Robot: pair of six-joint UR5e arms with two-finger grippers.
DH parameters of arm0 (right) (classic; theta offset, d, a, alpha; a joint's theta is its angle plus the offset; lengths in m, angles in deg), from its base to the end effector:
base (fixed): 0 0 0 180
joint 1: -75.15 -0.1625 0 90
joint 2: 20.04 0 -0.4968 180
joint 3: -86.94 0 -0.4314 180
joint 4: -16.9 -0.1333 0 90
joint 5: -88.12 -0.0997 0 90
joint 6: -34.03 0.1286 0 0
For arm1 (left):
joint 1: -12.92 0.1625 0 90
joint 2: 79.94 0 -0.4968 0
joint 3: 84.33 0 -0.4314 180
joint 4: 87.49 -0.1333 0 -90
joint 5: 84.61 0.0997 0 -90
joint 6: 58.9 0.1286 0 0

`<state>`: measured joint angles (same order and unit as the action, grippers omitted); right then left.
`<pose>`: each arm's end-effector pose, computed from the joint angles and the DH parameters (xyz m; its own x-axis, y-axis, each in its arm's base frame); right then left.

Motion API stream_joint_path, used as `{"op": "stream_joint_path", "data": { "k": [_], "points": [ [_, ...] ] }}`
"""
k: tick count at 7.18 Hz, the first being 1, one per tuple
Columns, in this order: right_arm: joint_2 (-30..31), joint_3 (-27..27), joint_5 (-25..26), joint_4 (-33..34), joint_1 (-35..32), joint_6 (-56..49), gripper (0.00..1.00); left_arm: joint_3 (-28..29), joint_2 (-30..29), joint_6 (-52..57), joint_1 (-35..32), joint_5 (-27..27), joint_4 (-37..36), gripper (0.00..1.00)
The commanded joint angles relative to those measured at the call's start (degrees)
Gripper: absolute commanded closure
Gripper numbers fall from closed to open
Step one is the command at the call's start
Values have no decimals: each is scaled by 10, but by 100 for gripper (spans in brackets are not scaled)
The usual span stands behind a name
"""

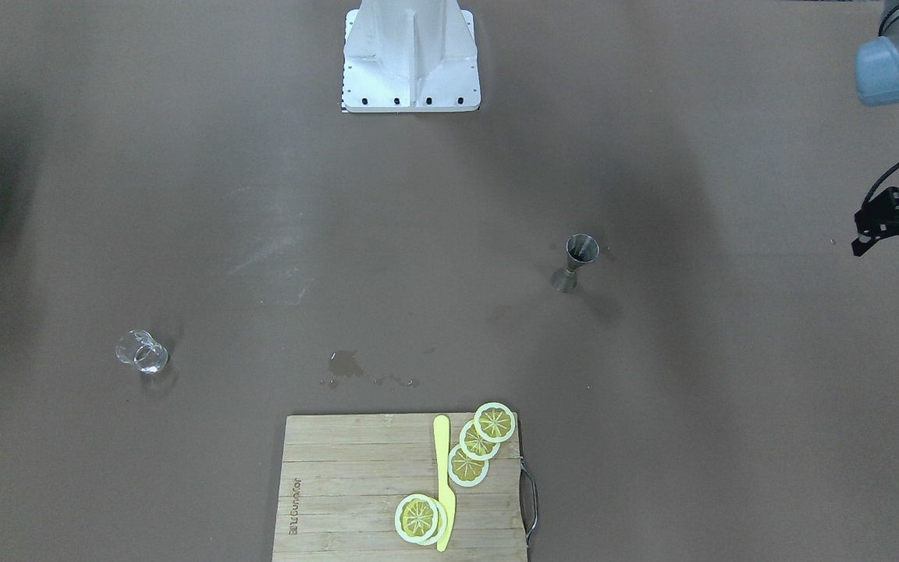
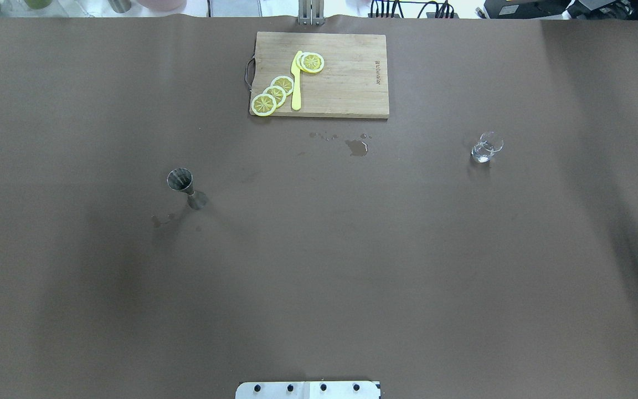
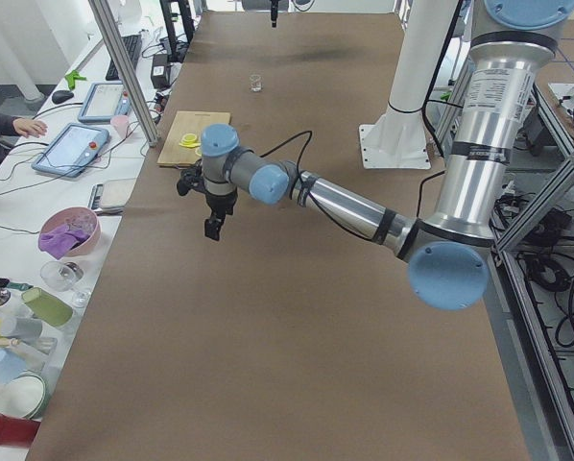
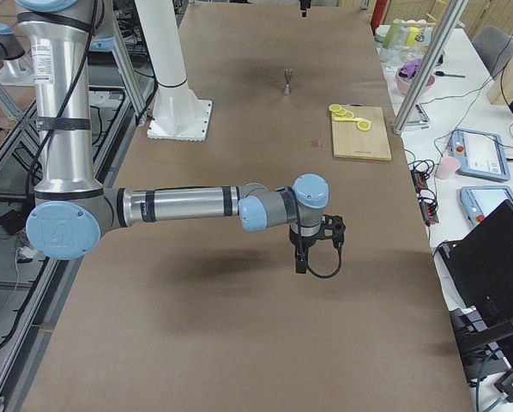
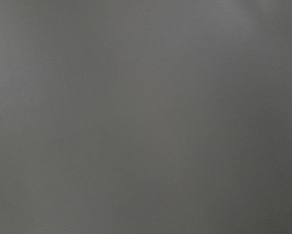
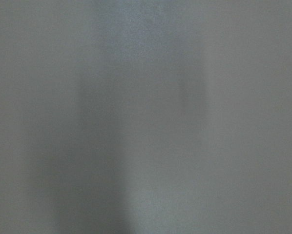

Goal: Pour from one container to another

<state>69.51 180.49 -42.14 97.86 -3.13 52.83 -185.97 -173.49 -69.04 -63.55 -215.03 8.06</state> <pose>-0.0633 -0.5522 0.7023 0.7431 0.0255 0.6687 -0.0439 0.9990 0.0107 0.0860 -0.5707 0.6016 0.7143 0.2350 -0.6592 -0.0945 0.9657 0.2418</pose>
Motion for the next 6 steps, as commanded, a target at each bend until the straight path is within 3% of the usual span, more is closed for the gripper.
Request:
{"op": "stream_joint_path", "data": {
  "k": [1, 3, 6],
  "points": [
    [0, 0, 0, 1, 1, 0, 0, 2, 99, 52, -57, -11, 3, 2],
    [0, 0, -1, 0, 1, 0, 0, 29, 116, 167, -122, -15, -9, 2],
    [0, 1, -1, 0, 1, 0, 0, 27, 111, 185, -138, -24, -60, 2]
  ]
}}
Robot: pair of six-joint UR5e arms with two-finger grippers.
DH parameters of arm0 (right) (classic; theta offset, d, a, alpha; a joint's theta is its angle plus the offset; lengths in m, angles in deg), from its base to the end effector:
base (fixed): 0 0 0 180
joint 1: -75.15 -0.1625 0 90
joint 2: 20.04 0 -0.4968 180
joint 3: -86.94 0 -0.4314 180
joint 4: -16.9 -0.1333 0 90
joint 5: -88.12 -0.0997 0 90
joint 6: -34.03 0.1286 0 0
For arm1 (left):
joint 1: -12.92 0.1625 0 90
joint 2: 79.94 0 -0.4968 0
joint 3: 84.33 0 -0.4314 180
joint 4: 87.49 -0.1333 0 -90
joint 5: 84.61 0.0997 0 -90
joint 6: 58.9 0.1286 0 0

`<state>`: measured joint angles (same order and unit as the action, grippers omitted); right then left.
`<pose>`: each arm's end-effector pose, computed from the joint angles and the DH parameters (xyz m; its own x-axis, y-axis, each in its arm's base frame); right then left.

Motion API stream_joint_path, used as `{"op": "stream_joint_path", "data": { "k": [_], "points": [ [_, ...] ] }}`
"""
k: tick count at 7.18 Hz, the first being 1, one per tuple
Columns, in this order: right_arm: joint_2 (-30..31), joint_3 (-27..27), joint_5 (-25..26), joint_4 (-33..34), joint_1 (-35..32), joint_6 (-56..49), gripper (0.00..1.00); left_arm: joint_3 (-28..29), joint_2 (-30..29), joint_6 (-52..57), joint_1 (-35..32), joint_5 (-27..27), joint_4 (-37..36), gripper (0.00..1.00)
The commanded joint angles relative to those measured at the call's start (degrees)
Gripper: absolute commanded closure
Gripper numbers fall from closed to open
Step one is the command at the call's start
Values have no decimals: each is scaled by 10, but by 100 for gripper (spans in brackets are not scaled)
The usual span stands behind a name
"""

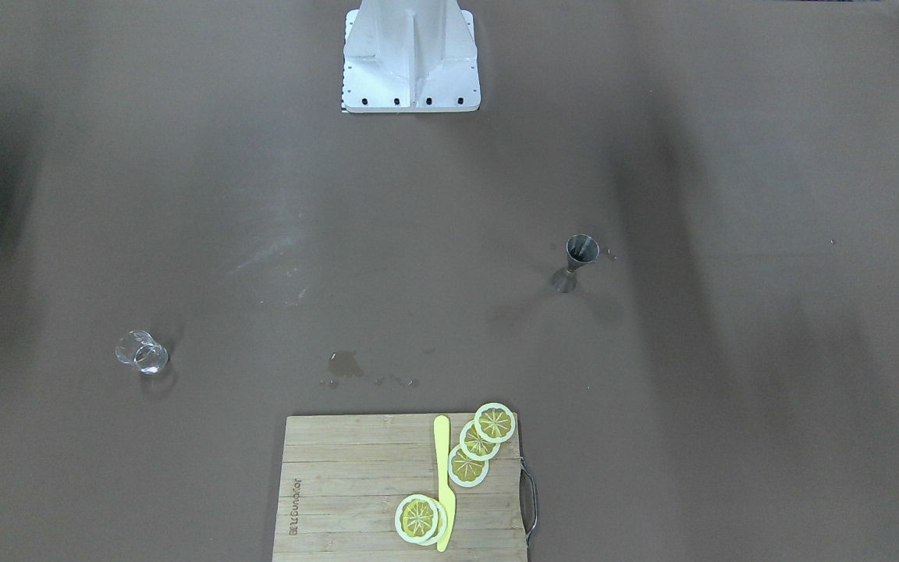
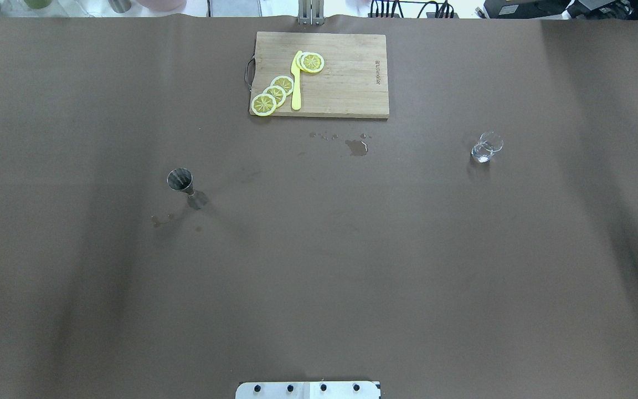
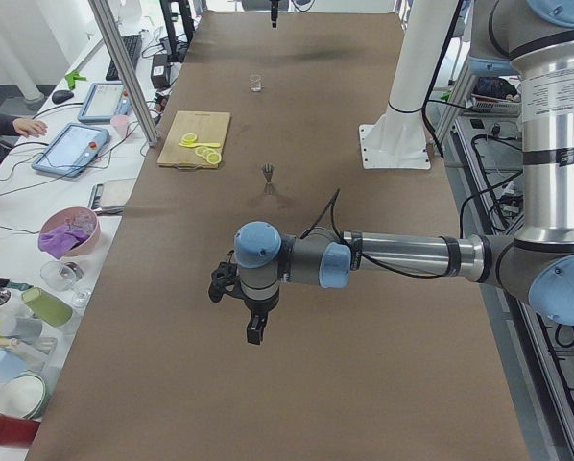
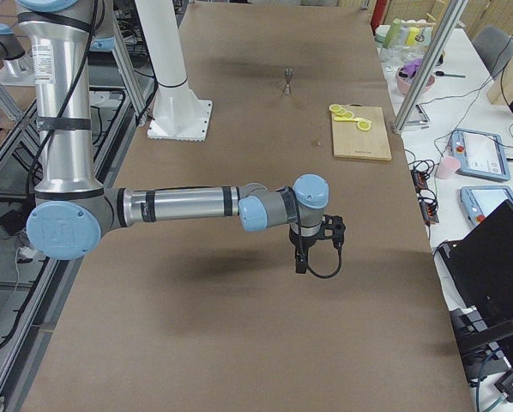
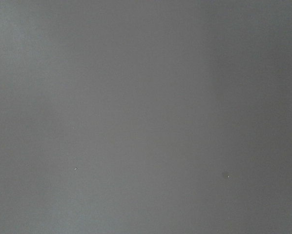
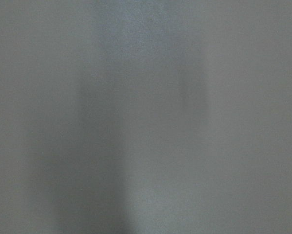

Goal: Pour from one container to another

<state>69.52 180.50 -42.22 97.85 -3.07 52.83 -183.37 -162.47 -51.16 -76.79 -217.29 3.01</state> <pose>-0.0640 -0.5520 0.7022 0.7422 0.0246 0.6697 -0.0426 0.9990 0.0105 -0.0437 -0.4699 0.7341 0.7276 0.1625 -0.6664 -0.1040 0.9864 0.1270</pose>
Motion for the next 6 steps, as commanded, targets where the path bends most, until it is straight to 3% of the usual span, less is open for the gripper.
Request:
{"op": "stream_joint_path", "data": {
  "k": [1, 6],
  "points": [
    [0, 0, 0, 0, 0, 0, 0, 2, -2, 6, -5, 0, -9, 2],
    [0, 0, 0, 0, 1, 0, 0, 8, 2, 3, -5, -2, -9, 2]
  ]
}}
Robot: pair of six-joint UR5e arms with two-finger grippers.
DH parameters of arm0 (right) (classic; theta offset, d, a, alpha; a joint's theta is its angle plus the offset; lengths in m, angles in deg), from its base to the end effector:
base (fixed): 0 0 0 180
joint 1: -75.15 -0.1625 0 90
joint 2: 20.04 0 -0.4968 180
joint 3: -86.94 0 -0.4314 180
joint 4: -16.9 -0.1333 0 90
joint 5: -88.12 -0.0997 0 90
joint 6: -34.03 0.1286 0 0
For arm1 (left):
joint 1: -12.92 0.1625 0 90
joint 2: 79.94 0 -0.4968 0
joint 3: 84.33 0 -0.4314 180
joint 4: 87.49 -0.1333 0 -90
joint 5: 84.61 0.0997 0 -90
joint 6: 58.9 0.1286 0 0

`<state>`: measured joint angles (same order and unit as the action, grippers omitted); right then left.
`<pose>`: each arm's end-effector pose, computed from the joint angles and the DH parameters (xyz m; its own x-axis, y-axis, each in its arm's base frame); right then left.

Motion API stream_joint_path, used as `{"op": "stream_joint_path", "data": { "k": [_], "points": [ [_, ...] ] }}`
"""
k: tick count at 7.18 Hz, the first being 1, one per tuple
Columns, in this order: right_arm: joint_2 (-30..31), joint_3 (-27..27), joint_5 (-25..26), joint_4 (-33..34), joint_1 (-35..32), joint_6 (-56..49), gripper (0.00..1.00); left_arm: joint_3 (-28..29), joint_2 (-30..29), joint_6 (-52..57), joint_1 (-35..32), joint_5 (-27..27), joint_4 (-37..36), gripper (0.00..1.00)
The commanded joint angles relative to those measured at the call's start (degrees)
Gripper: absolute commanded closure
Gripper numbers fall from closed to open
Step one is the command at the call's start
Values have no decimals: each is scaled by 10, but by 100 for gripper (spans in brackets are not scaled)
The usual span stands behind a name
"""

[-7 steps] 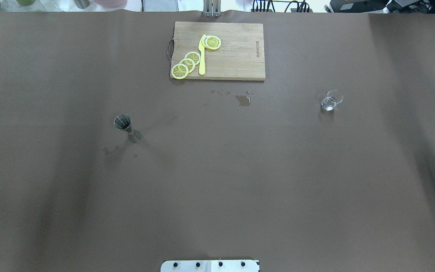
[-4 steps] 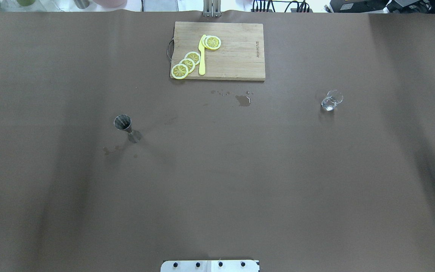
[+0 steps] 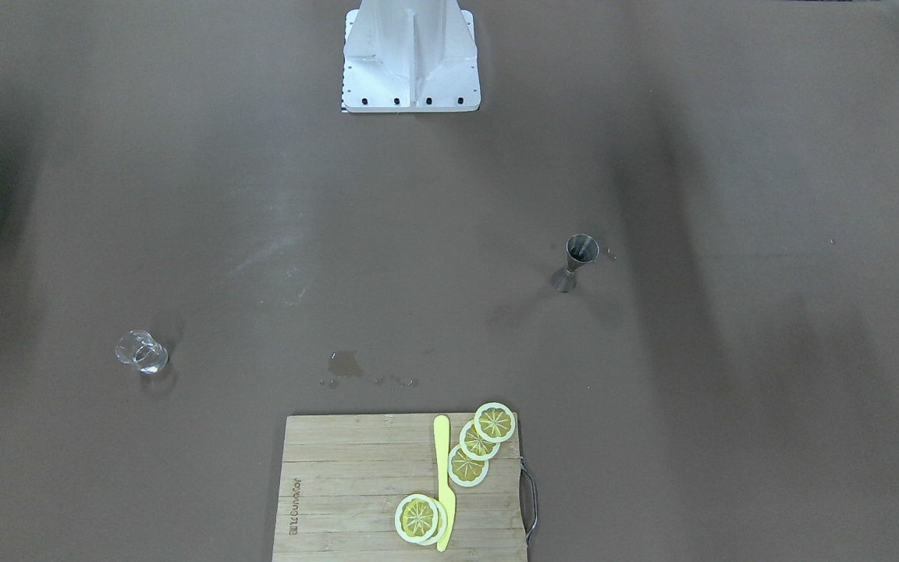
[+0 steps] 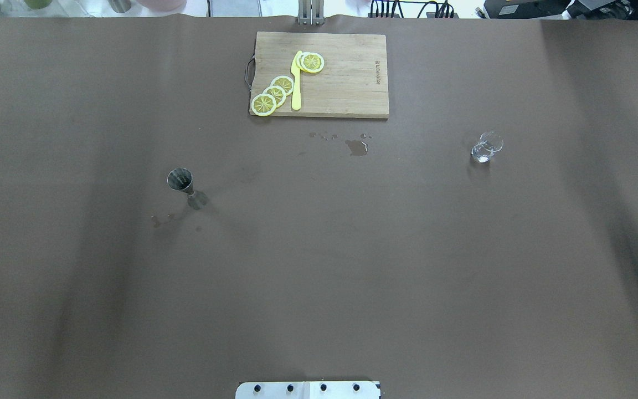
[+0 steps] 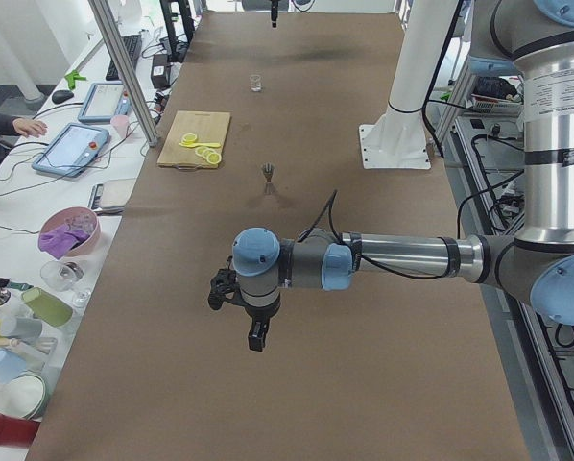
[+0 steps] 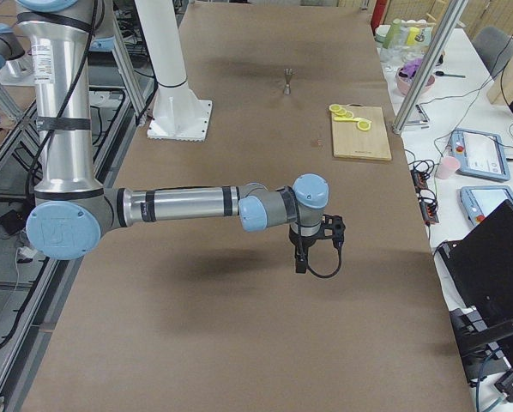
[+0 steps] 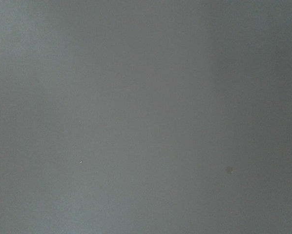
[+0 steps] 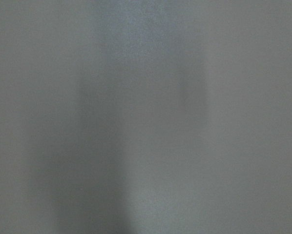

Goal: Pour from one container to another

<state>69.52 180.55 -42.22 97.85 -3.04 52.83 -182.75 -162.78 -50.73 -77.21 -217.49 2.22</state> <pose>-0.0643 -0.5520 0.7017 0.7421 0.0236 0.6699 -0.0421 0.9991 0.0114 -0.0469 -0.4706 0.7385 0.7257 0.1518 -0.6711 -0.1019 0.9883 0.1134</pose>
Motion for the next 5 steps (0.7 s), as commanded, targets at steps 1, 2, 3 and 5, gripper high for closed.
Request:
{"op": "stream_joint_path", "data": {
  "k": [1, 2, 3, 5],
  "points": [
    [0, 0, 0, 0, 1, 0, 0, 1, 5, -3, 0, -3, -1, 2],
    [1, 0, 0, 0, 1, 0, 0, 2, 5, -3, 0, -29, 0, 2],
    [1, 0, 0, 0, 1, 0, 0, 22, 5, -5, 0, -45, 6, 2],
    [2, 0, 0, 0, 1, 0, 0, 43, 3, -4, 0, -44, 8, 2]
  ]
}}
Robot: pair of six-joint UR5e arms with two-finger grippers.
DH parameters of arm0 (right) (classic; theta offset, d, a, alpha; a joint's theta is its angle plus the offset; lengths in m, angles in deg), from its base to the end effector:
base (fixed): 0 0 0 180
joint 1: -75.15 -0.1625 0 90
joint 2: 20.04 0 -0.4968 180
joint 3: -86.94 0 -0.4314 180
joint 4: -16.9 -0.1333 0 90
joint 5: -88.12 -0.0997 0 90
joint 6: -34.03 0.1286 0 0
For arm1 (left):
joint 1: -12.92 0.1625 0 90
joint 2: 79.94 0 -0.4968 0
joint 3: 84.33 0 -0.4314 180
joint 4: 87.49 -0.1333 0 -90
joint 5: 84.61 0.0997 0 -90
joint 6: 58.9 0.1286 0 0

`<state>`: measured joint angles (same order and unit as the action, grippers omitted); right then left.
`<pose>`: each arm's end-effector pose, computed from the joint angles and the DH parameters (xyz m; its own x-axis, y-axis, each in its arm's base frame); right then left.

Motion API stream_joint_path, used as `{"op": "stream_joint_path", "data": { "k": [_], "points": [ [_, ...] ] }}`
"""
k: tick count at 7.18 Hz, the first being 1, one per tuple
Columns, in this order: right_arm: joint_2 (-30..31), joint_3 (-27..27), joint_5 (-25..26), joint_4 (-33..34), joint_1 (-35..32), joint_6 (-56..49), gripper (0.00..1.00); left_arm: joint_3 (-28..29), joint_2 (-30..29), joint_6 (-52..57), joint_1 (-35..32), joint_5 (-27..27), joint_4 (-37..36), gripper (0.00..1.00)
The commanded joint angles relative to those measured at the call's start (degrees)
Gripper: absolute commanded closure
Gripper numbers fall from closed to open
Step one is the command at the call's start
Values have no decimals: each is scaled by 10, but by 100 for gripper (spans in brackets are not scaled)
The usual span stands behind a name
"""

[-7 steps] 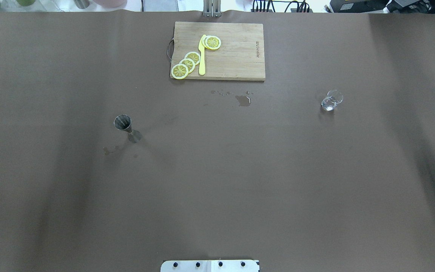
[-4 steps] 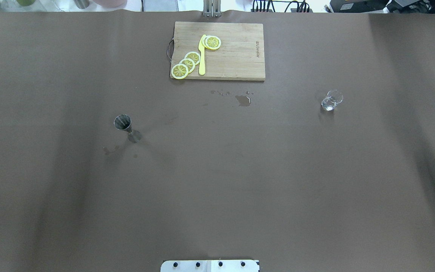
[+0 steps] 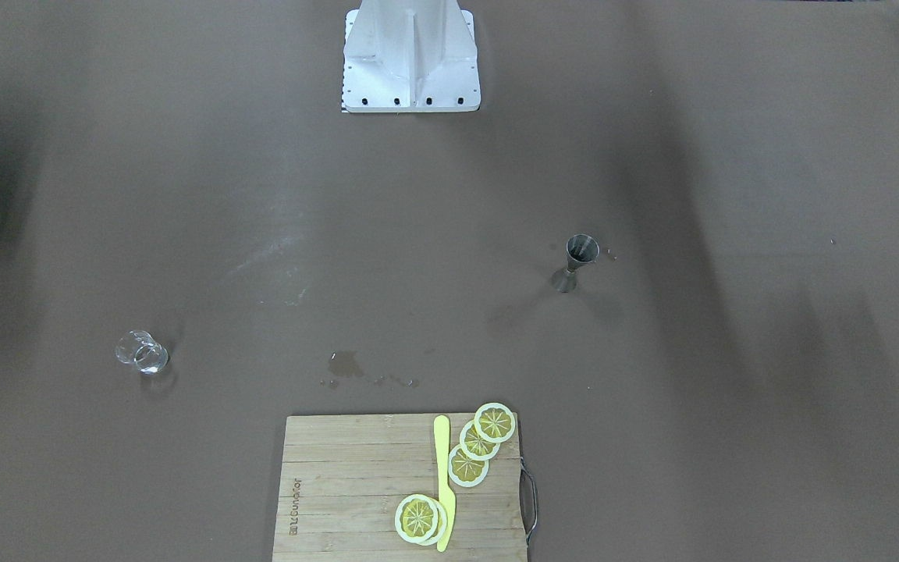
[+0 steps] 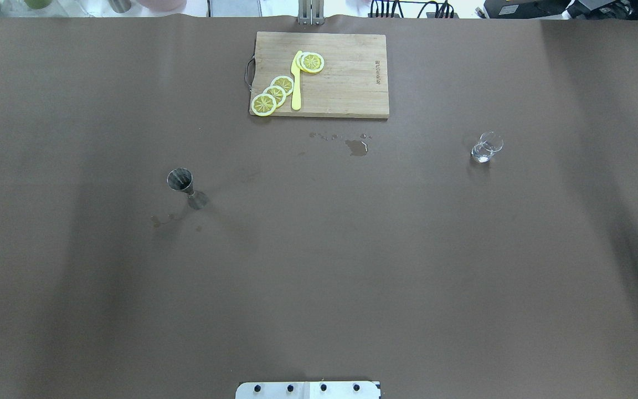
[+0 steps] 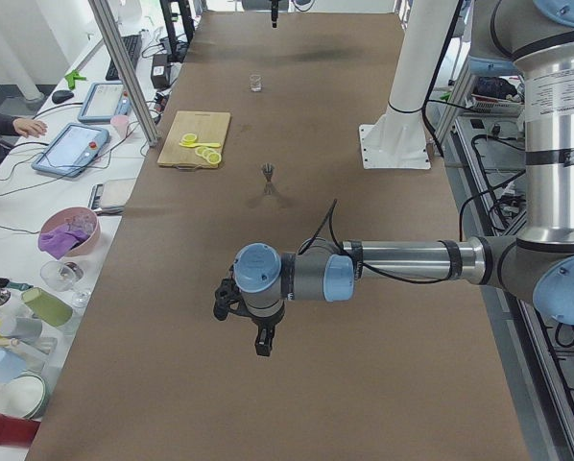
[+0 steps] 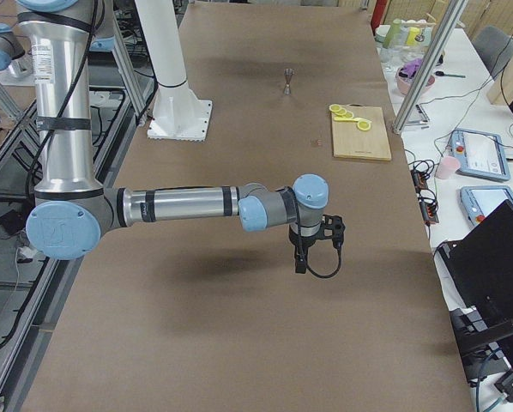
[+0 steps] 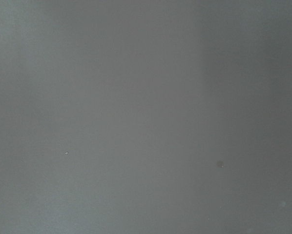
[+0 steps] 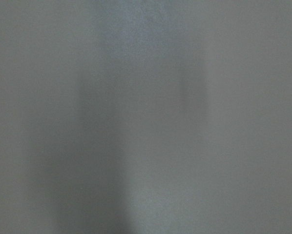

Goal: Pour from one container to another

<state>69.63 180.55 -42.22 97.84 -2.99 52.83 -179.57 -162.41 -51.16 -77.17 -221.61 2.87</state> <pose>-0.0646 -0.5509 0.7027 0.7424 0.0241 0.6696 -0.0412 0.9991 0.0097 -0.0400 -0.4626 0.7633 0.6760 0.1091 -0.7288 -0.0903 0.9938 0.0651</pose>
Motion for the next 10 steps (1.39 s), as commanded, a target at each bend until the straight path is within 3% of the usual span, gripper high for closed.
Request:
{"op": "stream_joint_path", "data": {
  "k": [1, 10],
  "points": [
    [1, 0, 0, 0, 0, 0, 0, 15, -1, 0, 1, -3, 2, 2],
    [0, 3, -1, 0, 0, 1, 0, 5, -8, 0, 1, -4, 3, 2]
  ]
}}
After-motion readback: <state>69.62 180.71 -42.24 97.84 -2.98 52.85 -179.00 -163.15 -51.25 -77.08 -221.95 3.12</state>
